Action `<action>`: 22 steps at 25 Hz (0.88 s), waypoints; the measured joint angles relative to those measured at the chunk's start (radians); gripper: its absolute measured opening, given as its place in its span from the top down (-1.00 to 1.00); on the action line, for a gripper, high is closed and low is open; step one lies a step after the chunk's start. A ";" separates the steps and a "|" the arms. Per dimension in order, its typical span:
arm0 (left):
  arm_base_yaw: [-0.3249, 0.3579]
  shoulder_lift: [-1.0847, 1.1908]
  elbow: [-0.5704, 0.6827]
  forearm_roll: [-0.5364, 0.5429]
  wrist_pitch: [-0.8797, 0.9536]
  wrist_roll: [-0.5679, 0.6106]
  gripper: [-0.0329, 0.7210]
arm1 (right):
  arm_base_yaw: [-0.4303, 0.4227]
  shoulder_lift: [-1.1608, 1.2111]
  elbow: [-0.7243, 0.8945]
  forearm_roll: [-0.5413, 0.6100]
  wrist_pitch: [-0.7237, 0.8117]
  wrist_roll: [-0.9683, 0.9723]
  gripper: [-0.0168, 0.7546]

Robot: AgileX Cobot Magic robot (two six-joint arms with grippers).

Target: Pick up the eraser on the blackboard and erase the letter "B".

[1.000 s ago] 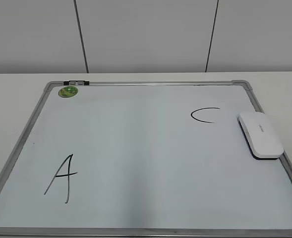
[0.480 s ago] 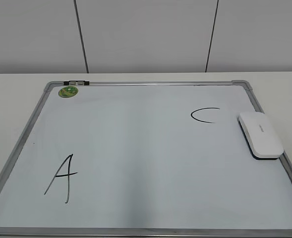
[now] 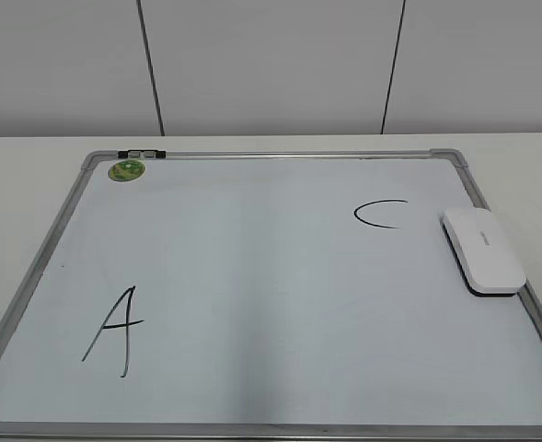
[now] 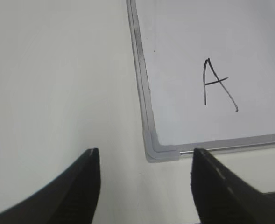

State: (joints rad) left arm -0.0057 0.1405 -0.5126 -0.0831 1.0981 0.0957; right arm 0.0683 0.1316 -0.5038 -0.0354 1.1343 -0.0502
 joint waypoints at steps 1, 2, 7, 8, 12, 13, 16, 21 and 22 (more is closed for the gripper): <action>0.000 -0.019 0.000 0.000 0.000 0.000 -0.26 | 0.000 -0.016 0.000 0.000 0.000 0.000 -0.58; 0.000 -0.042 0.000 0.000 0.002 0.000 -0.25 | 0.000 -0.032 0.000 0.000 0.000 0.000 -0.58; 0.000 -0.126 0.000 0.000 0.006 0.000 -0.24 | -0.017 -0.100 0.000 0.000 0.000 0.000 -0.58; 0.000 -0.129 0.000 0.000 0.008 0.000 -0.23 | -0.032 -0.111 0.000 0.000 0.000 0.000 -0.58; 0.000 -0.130 0.000 0.002 0.008 0.000 -0.19 | -0.070 -0.146 0.000 0.000 0.000 0.000 -0.58; 0.000 -0.130 0.000 0.002 0.008 0.000 -0.18 | -0.076 -0.147 0.000 0.000 0.000 0.000 -0.58; 0.000 -0.130 0.000 0.002 0.008 0.000 -0.15 | -0.103 -0.149 0.000 0.000 0.002 0.000 -0.58; 0.000 -0.130 0.000 0.002 0.008 0.000 -0.14 | -0.123 -0.149 0.000 0.000 0.002 0.000 -0.58; 0.000 -0.130 0.000 0.002 0.008 0.000 -0.14 | -0.123 -0.149 0.000 0.000 0.002 0.000 -0.58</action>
State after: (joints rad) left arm -0.0057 0.0102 -0.5126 -0.0807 1.1064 0.0957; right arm -0.0549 -0.0178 -0.5038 -0.0354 1.1362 -0.0502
